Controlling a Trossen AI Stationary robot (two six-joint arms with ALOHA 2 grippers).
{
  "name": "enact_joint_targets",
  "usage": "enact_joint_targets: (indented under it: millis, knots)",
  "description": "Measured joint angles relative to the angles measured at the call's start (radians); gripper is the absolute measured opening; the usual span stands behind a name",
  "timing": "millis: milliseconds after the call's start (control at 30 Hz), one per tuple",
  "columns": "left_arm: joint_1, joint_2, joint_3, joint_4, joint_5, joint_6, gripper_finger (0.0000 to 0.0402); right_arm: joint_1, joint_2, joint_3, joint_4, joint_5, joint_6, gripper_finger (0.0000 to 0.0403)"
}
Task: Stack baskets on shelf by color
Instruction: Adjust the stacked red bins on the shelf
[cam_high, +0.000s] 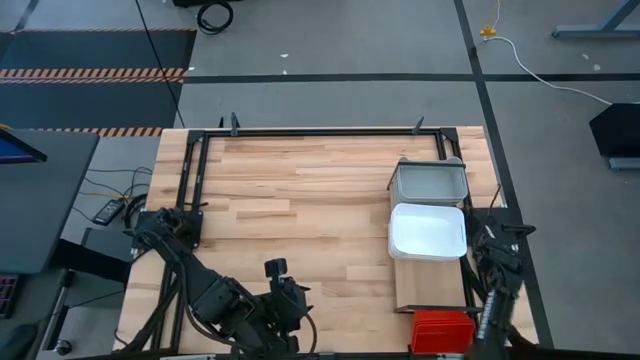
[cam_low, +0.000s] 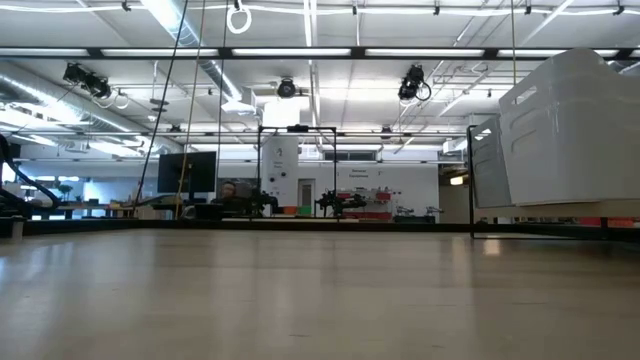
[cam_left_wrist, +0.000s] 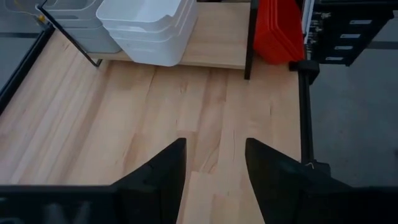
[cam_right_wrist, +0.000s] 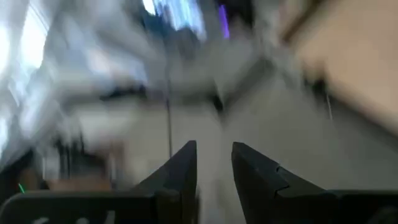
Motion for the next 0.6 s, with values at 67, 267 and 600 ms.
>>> enact_joint_targets:
  millis: [67,267,600]
  knots:
    - [0.000,0.000,0.000,0.000,0.000,0.000,0.0172,-0.030,0.000,0.000,-0.141,-0.262,0.109,0.0106]
    - [0.001,0.000,0.000,0.000,-0.004,-0.021,0.0172,-0.055,0.000,0.000,-0.598,-0.897,0.406,0.0106]
    - [0.001,0.000,-0.001,0.000,-0.075,-0.059,0.0172,-0.012,0.013,-0.005,-0.974,-0.925,0.875,0.0105]
